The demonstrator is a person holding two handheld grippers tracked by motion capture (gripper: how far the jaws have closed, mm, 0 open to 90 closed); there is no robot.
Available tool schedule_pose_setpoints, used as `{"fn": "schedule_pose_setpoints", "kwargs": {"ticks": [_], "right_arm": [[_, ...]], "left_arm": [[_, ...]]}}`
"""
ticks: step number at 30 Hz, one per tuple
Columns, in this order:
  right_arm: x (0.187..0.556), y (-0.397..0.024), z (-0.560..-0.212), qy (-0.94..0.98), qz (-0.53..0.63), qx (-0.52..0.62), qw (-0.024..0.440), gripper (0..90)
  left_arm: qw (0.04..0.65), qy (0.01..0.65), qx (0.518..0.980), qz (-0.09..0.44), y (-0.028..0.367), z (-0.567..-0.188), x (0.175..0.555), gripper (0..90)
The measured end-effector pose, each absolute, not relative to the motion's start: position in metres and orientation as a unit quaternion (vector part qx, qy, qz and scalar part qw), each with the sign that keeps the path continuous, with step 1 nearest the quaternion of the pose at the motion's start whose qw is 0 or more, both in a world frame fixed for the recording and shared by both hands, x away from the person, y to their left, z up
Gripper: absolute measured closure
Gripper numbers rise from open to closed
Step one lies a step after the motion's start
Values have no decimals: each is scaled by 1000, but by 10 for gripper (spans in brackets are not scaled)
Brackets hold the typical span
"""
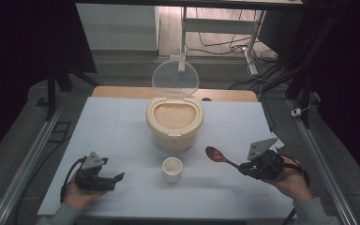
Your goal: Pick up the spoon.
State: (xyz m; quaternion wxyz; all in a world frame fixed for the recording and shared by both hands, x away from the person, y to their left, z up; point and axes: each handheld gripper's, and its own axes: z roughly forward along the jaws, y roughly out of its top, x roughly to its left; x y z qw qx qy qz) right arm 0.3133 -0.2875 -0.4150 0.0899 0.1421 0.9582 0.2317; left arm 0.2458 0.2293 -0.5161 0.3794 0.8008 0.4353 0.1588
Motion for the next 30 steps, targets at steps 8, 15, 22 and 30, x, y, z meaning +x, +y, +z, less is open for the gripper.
{"fn": "schedule_pose_setpoints", "kwargs": {"ticks": [8, 15, 22, 30], "right_arm": [[310, -259, -412, 961, 240, 111, 85, 781], [312, -239, -416, 962, 244, 98, 73, 781], [311, -222, -416, 960, 258, 86, 67, 780], [307, -199, -417, 963, 252, 65, 67, 781]], "left_arm": [[380, 435, 801, 158, 229, -516, 246, 125], [381, 434, 801, 158, 229, -516, 246, 126], [380, 434, 801, 158, 229, -516, 246, 126], [378, 434, 803, 157, 228, -516, 247, 126]]}}
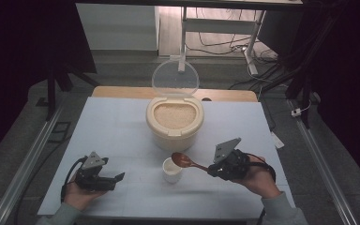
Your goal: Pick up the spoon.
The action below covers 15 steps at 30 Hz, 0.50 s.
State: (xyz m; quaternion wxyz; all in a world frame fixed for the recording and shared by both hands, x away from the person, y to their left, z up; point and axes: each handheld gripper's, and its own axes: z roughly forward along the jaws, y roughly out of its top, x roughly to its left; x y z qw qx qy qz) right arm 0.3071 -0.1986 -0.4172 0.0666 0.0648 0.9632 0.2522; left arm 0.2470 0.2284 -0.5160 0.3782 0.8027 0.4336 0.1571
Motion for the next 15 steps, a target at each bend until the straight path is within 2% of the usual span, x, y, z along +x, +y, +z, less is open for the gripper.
{"fn": "schedule_pose_setpoints", "kwargs": {"ticks": [10, 15], "right_arm": [[309, -176, -424, 967, 239, 48, 68, 781], [309, -167, -428, 970, 229, 41, 71, 780]], "left_arm": [[379, 431, 804, 157, 227, -515, 247, 127], [390, 411, 809, 158, 222, -503, 243, 145]]}}
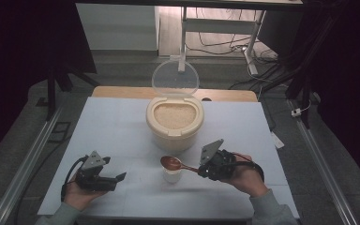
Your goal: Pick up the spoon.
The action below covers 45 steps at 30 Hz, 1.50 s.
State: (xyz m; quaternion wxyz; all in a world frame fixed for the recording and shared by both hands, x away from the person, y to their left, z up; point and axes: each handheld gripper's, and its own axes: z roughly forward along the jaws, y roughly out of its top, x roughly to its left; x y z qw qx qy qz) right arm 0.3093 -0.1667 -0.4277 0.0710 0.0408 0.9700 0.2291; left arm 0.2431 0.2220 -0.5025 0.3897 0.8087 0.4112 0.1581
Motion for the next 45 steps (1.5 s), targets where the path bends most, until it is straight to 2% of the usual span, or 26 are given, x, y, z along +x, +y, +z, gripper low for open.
{"fn": "schedule_pose_setpoints", "kwargs": {"ticks": [7, 14, 23, 33, 41, 45], "right_arm": [[310, -159, -427, 971, 226, 34, 74, 781], [309, -155, -426, 971, 225, 31, 75, 780], [307, -148, -428, 972, 222, 25, 74, 780], [304, -139, -429, 973, 220, 11, 73, 780], [300, -132, -429, 975, 213, 5, 69, 780], [300, -129, -430, 975, 212, 2, 70, 780]], "left_arm": [[402, 375, 822, 150, 203, -477, 243, 158], [407, 319, 843, 152, 168, -445, 244, 163], [403, 265, 864, 144, 126, -426, 251, 184], [374, 222, 891, 132, 88, -423, 260, 218], [346, 198, 911, 105, 72, -429, 267, 323], [325, 189, 921, 102, 64, -434, 269, 345]]}}
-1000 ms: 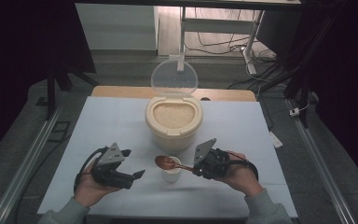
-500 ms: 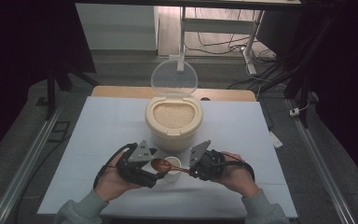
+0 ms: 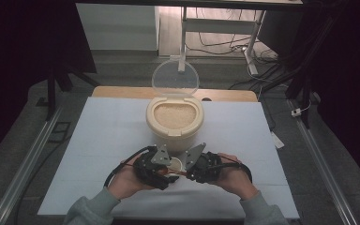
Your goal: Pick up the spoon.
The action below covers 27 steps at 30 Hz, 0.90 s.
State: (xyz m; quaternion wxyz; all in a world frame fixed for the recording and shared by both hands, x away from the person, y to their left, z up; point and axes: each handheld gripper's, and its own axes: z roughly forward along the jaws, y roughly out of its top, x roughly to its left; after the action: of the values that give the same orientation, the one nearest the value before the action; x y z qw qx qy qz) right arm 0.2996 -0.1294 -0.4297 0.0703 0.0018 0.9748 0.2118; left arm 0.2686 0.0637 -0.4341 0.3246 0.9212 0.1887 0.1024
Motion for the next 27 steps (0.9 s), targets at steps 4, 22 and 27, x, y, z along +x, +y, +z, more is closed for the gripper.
{"fn": "schedule_pose_setpoints", "kwargs": {"ticks": [4, 22, 27], "right_arm": [[298, -127, -430, 975, 211, 0, 69, 780], [288, -121, -423, 974, 206, -40, 88, 779], [285, -121, -423, 971, 216, -48, 92, 766]], "left_arm": [[313, 178, 927, 100, 59, -437, 270, 404], [270, 137, 947, 105, 50, -445, 266, 703], [265, 114, 953, 96, 51, -446, 264, 773]]}}
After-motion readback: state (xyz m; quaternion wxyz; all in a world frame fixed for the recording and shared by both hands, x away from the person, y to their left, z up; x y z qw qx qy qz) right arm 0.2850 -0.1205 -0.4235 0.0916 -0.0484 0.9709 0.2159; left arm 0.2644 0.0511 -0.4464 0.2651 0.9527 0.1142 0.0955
